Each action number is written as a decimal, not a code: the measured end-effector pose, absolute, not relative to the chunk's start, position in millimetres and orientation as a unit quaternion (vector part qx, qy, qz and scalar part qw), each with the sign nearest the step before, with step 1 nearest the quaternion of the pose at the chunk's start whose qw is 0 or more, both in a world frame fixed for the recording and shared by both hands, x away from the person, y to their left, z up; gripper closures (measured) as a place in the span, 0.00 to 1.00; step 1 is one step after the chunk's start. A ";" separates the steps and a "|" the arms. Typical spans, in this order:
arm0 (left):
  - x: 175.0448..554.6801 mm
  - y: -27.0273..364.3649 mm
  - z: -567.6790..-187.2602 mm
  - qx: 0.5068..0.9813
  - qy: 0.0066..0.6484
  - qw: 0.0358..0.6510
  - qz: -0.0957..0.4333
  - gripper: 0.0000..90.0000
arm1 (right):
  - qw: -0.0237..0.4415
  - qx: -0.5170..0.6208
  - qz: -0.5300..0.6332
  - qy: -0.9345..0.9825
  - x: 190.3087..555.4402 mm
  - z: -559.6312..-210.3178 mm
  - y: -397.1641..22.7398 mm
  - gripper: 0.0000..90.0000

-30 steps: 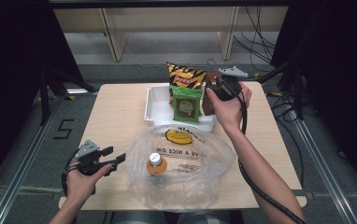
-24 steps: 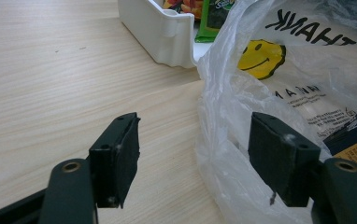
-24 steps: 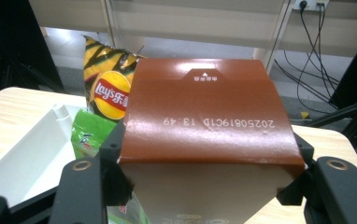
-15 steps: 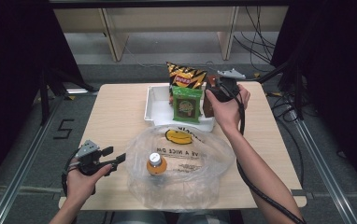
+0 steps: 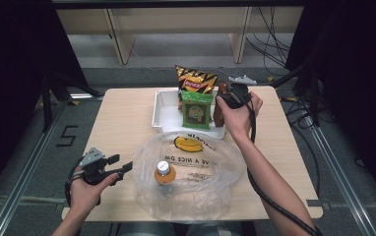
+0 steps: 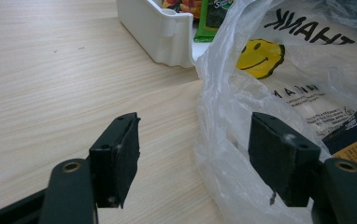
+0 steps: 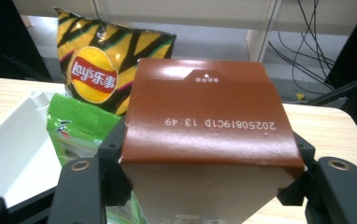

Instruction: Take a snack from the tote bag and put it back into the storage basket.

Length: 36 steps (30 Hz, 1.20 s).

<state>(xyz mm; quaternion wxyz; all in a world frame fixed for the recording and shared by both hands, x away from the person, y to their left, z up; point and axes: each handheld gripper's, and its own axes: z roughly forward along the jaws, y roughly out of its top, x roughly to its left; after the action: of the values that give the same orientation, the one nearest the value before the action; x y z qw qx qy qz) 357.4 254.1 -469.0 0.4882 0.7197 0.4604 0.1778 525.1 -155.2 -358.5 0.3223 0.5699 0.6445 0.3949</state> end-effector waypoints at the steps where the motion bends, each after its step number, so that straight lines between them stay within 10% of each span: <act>1: 357.3 254.1 -468.9 0.720 0.460 0.488 0.178 0.37 | 0.323 0.572 0.395 0.642 525.8 -359.8 -154.8 0.42; 36: 357.0 254.6 -468.4 0.720 0.457 0.490 0.178 0.37 | 0.322 0.560 0.409 0.644 522.6 -357.6 -155.0 0.37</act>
<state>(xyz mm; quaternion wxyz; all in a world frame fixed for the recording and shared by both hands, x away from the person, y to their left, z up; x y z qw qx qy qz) 357.0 254.6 -468.4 0.4903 0.7204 0.4570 0.1782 522.6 -155.0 -357.6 0.3223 0.5602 0.6441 0.4092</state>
